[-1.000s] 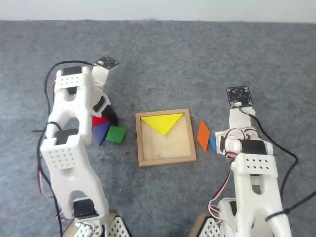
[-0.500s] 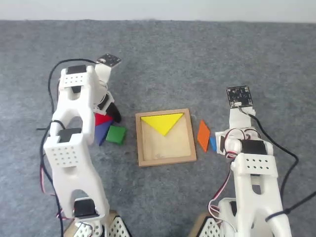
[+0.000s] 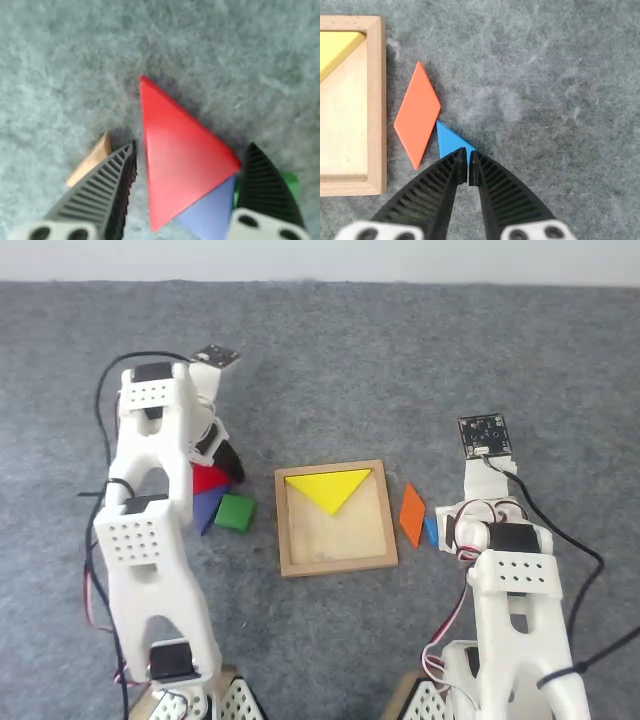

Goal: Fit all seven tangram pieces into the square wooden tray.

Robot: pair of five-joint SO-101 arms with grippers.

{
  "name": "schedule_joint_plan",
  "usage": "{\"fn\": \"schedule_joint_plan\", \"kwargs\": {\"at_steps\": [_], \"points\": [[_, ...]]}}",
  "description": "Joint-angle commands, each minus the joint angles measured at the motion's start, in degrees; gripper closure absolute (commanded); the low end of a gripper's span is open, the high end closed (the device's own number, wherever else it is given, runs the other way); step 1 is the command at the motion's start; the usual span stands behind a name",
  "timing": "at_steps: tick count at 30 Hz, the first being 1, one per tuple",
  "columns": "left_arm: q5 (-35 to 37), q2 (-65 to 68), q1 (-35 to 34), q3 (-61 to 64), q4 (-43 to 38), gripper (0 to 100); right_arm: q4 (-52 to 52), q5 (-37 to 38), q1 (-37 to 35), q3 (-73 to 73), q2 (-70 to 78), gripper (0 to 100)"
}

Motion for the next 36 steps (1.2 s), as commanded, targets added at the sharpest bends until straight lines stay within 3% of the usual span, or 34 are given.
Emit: {"fn": "schedule_joint_plan", "kwargs": {"at_steps": [1,25,36], "points": [[-2.7,-0.6,-1.8,-2.3,2.1,69,-1.1,-0.3,0.6,-0.4,-2.7,98.2],[-1.1,0.1,0.4,-2.9,1.8,73,-1.1,-0.3,0.6,-0.4,-2.7,98.2],[-1.1,-0.6,0.4,-3.0,2.1,85,-1.1,-0.3,0.6,-0.4,-2.7,98.2]]}}
